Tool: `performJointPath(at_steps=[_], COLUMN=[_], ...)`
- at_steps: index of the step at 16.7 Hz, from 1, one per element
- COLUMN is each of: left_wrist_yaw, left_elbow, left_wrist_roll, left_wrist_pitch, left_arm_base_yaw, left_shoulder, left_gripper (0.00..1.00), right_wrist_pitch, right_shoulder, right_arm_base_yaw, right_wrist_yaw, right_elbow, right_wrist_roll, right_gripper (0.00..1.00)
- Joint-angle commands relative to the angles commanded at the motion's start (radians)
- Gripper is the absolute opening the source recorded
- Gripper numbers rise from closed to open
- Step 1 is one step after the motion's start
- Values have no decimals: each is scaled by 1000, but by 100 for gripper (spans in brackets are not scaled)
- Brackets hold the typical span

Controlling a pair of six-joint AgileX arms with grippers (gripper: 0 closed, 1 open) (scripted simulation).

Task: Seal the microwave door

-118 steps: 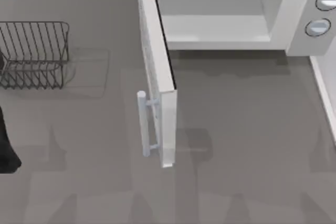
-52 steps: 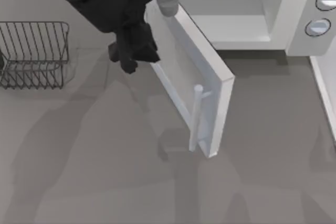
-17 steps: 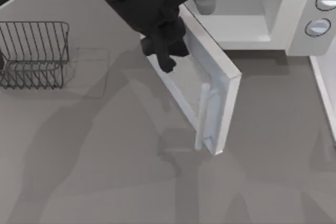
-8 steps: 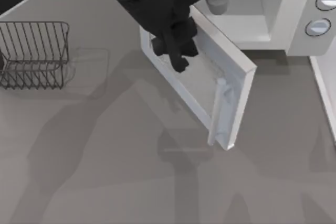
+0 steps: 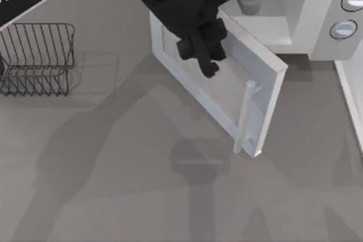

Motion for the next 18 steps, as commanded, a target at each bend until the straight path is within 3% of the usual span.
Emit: performJointPath(at_steps=[10, 18], left_wrist_yaw=[41, -15], left_elbow=[15, 64], left_wrist_roll=[5, -38], left_wrist_pitch=[-6, -6], left_arm_base_yaw=[-77, -35], left_shoulder=[38, 45], left_gripper=[0, 0], right_wrist_pitch=[0, 0], right_shoulder=[0, 0], right_arm_base_yaw=[0, 0], right_wrist_yaw=[0, 0], right_elbow=[0, 0], right_wrist_roll=[0, 0], right_gripper=[100, 100])
